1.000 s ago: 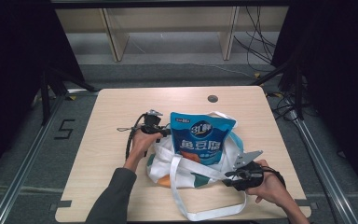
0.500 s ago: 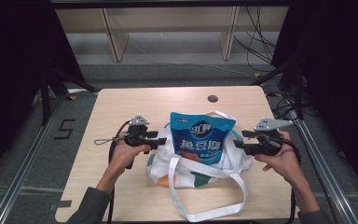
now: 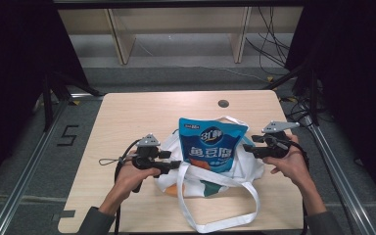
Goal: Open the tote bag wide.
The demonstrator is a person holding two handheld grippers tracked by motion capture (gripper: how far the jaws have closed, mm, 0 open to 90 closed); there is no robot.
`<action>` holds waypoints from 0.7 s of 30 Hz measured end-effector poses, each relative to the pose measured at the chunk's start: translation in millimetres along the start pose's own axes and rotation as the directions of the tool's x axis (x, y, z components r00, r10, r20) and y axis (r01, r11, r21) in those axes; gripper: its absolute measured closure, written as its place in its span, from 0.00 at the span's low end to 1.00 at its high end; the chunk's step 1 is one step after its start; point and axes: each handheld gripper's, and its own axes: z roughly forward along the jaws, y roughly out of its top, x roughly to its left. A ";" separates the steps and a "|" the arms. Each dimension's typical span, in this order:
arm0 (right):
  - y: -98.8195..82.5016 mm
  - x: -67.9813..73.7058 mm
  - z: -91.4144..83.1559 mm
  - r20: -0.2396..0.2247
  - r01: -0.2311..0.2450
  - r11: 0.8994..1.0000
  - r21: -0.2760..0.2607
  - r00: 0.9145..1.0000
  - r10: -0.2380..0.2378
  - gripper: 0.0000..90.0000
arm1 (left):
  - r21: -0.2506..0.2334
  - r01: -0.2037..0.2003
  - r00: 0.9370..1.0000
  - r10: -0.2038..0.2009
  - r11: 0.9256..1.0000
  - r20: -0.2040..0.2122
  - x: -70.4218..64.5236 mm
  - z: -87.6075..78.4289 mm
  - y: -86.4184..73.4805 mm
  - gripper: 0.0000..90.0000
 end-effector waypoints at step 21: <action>15.0 -21.5 39.7 0.171 0.093 0.995 0.030 0.981 -0.096 0.98 | 0.197 -0.249 0.968 0.248 0.948 0.032 -62.6 19.4 -75.6 0.93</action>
